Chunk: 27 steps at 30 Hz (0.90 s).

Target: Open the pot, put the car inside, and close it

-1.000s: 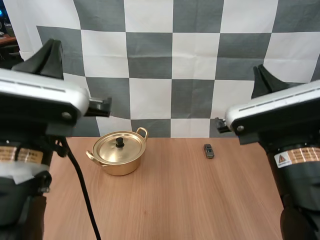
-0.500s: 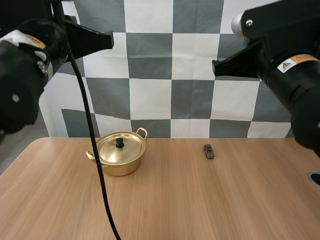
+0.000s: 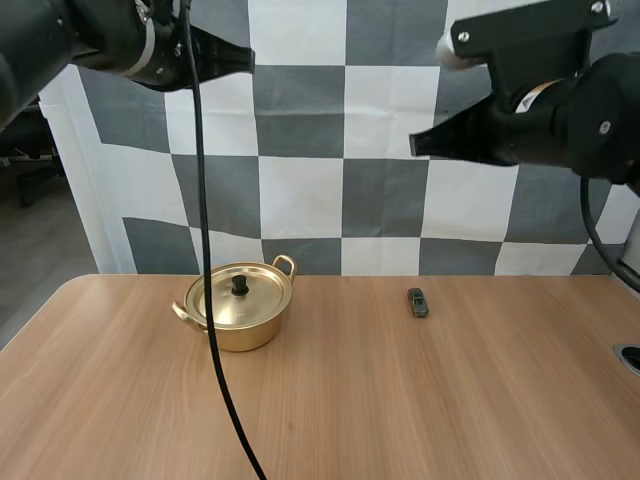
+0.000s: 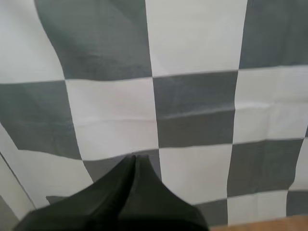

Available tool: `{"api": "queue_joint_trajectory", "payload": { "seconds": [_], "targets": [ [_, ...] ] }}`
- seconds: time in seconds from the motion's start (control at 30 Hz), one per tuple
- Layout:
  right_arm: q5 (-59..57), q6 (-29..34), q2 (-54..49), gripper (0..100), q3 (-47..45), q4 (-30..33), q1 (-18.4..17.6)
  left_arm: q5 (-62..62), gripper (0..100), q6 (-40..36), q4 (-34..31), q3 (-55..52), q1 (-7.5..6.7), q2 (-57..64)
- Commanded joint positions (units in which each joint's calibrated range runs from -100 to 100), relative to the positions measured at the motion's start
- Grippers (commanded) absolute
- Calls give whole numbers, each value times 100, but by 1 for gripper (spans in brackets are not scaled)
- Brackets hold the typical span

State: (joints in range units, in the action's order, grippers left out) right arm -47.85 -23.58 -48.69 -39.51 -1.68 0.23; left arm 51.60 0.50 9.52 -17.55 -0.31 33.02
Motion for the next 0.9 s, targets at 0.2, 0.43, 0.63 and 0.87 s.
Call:
{"api": "queue_joint_trajectory", "payload": {
  "seconds": [0.2,0.43,0.63,0.87],
  "targets": [
    [-3888,-6,-16,0,-248,-11,-1,4840,0,673,265,-62,-4,-865],
    [-4031,3,-207,0,-248,-11,-1,4840,0,673,253,-919,-4,-963],
    [-4171,3,-279,0,-248,-11,-1,4809,0,665,244,-1148,-4,-963],
    [-4267,3,-279,0,-248,-11,-1,4491,0,665,233,-1148,-4,-949]
  ]
}}
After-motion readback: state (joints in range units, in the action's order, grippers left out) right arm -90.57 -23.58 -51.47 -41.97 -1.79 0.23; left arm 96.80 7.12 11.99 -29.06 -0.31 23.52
